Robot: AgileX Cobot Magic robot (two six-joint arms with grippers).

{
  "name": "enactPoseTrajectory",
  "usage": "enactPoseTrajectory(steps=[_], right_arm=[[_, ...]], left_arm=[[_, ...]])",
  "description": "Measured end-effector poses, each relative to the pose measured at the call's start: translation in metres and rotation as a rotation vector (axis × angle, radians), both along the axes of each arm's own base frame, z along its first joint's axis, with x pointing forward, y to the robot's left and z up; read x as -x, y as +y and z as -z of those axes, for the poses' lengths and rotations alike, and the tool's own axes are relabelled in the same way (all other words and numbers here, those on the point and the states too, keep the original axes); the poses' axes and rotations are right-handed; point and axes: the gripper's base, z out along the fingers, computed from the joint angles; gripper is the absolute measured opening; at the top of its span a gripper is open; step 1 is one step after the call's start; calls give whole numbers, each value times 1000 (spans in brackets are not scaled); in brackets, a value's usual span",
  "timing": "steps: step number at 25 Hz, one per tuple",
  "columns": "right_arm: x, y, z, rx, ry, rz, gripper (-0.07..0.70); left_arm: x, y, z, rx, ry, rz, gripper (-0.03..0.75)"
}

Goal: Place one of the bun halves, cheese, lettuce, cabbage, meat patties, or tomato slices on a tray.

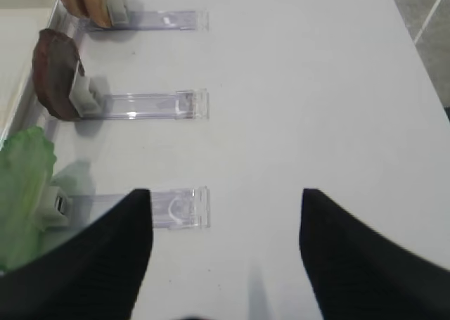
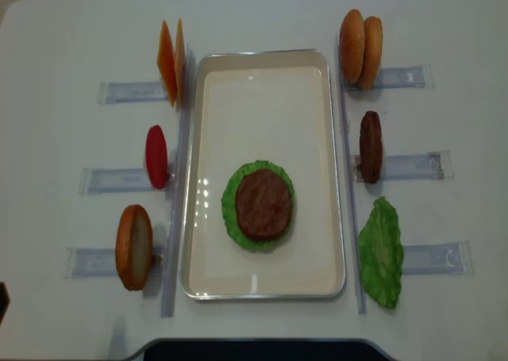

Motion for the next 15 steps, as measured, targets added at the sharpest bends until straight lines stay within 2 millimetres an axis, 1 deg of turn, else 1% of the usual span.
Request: enactPoseTrajectory(steps=[7, 15], right_arm=[[6, 2, 1, 2, -49, -24, 461], [7, 2, 1, 2, -54, -26, 461]], left_arm=[[0, 0, 0, 0, 0, 0, 0], [0, 0, 0, 0, 0, 0, 0]])
